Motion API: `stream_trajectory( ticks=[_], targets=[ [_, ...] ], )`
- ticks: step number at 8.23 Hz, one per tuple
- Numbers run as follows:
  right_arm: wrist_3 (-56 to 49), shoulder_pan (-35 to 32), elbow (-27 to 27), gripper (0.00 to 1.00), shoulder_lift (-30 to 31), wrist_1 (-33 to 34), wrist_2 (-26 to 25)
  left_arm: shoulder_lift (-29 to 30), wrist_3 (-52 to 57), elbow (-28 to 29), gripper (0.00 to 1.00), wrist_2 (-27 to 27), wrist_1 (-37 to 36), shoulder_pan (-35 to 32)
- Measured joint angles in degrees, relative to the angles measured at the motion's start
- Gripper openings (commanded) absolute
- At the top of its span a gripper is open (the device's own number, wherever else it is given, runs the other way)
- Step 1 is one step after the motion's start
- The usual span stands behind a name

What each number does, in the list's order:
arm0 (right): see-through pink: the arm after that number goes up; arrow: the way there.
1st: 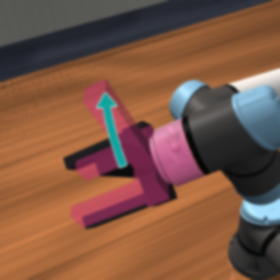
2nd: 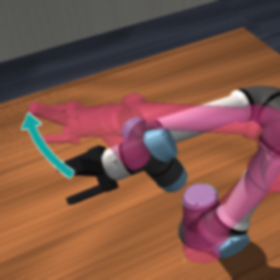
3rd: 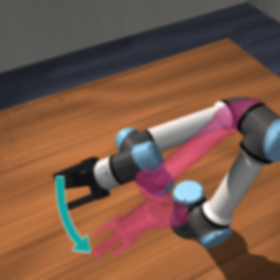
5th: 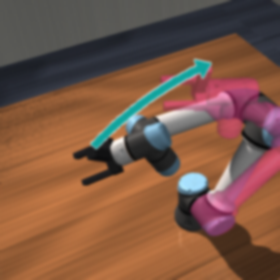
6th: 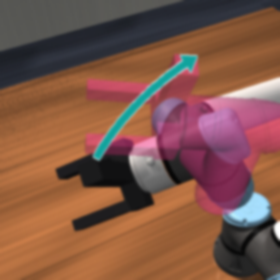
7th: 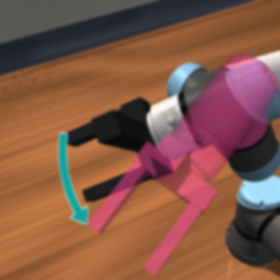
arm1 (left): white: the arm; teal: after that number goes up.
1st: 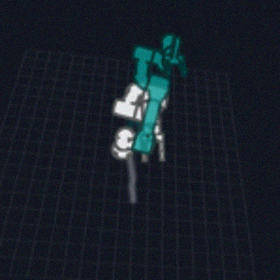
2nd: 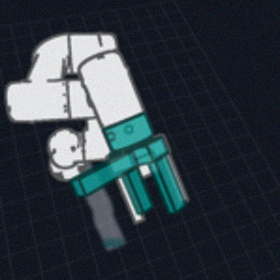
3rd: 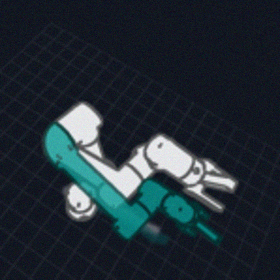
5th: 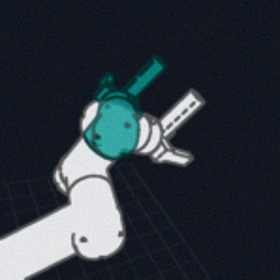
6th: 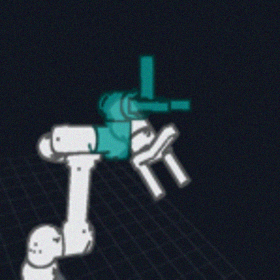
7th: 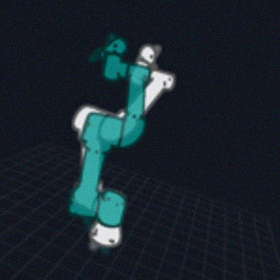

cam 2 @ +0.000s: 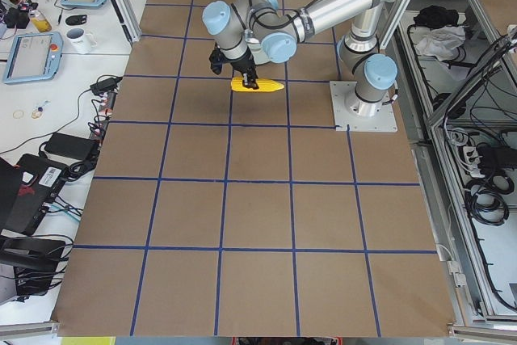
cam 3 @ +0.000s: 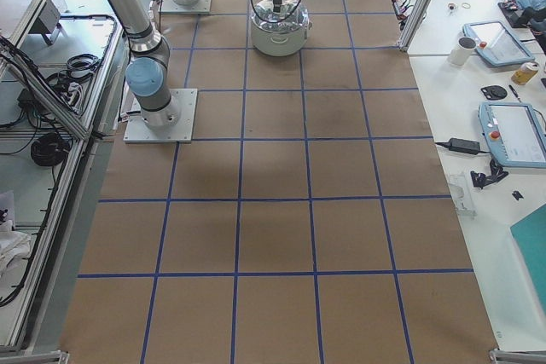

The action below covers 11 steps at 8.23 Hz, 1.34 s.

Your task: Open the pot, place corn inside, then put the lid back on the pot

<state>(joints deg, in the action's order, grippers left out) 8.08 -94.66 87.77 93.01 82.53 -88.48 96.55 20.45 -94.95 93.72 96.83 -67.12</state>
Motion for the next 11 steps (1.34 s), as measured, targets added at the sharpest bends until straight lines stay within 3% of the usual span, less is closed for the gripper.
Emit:
stream_trajectory(
  ticks=[11],
  targets=[
    [-0.1, 0.0, 0.2, 1.0, 0.0, 0.0, -0.4, -2.4, -4.5, 1.1, 0.0, -1.5, -0.5, -0.4]
  ],
)
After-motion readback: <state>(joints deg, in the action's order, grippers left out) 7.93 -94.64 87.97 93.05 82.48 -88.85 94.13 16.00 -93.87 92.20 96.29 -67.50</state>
